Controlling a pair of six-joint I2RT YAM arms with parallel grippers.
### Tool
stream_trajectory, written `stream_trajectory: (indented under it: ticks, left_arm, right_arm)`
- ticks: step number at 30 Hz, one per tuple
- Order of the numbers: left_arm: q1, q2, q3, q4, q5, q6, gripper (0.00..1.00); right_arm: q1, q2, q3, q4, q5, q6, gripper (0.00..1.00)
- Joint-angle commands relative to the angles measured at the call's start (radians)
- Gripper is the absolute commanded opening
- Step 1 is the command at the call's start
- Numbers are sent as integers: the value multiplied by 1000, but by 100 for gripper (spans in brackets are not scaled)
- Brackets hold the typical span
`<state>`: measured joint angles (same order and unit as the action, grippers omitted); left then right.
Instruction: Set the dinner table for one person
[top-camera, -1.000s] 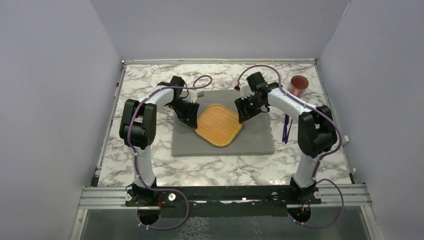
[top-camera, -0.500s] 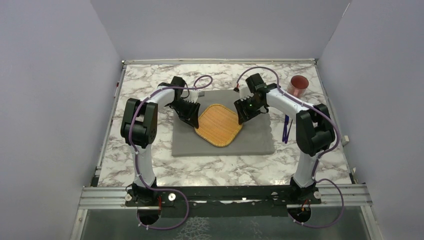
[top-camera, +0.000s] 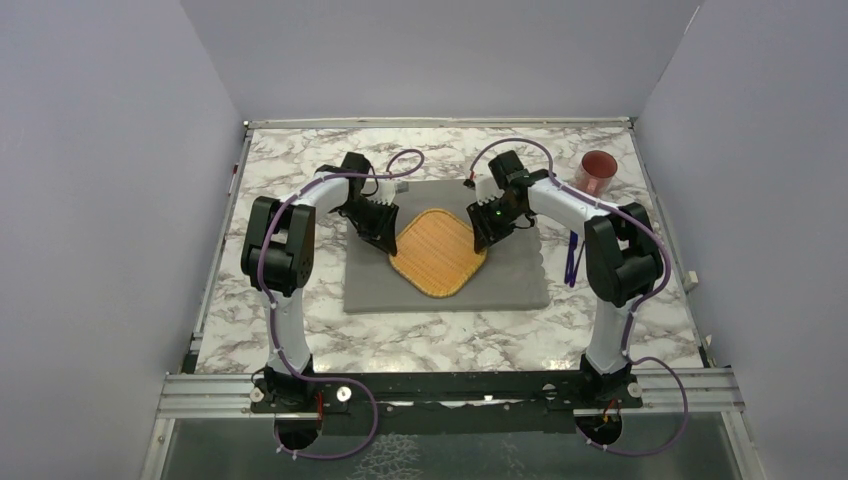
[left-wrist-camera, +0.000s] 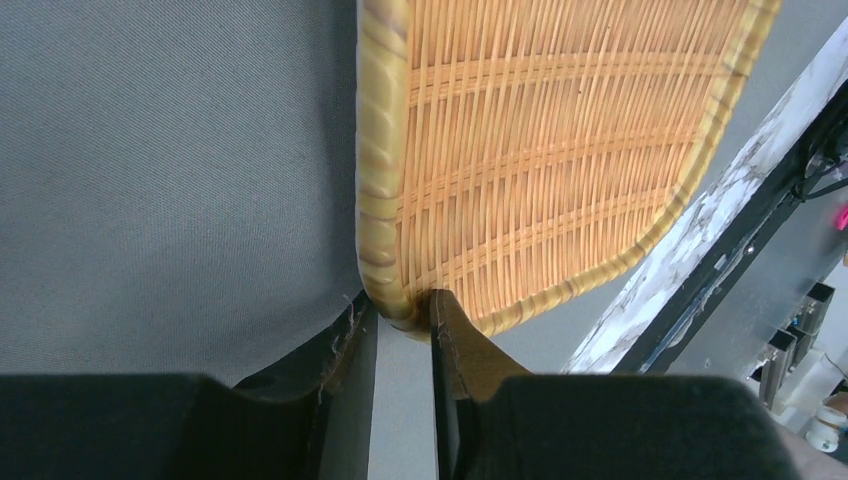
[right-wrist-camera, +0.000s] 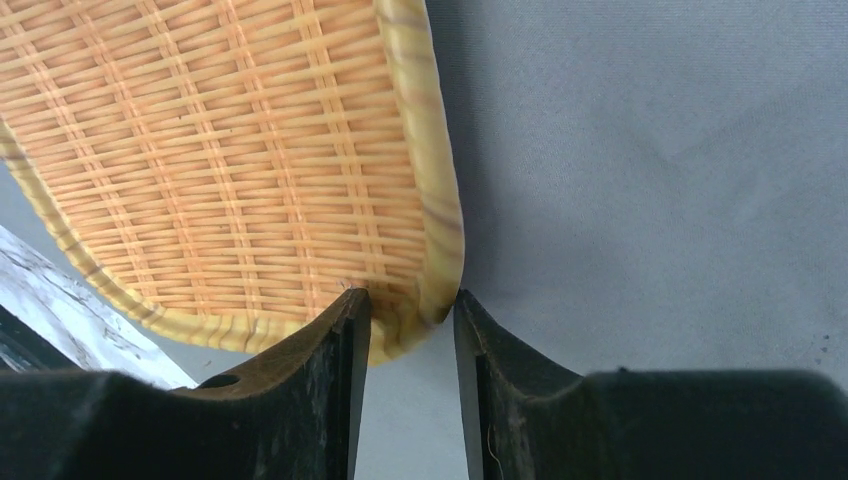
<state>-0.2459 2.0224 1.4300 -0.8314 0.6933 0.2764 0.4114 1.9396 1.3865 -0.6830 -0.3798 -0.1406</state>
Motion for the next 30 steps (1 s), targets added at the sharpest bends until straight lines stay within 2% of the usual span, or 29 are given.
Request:
stream_trajectory:
  ticks: [1, 3, 12, 30]
  left_arm:
    - [-3, 10, 23, 11, 29, 9, 21]
    - [-3, 11, 33, 12, 29, 6, 19]
    - [-3, 12, 83, 11, 31, -8, 18]
    - [-3, 48, 156, 12, 26, -20, 18]
  right_arm:
    - [-2, 4, -20, 14, -40, -9, 37]
    - [-1, 1, -24, 9, -43, -11, 32]
    - [-1, 1, -21, 0, -46, -14, 24]
    - [-2, 34, 57, -10, -55, -3, 21]
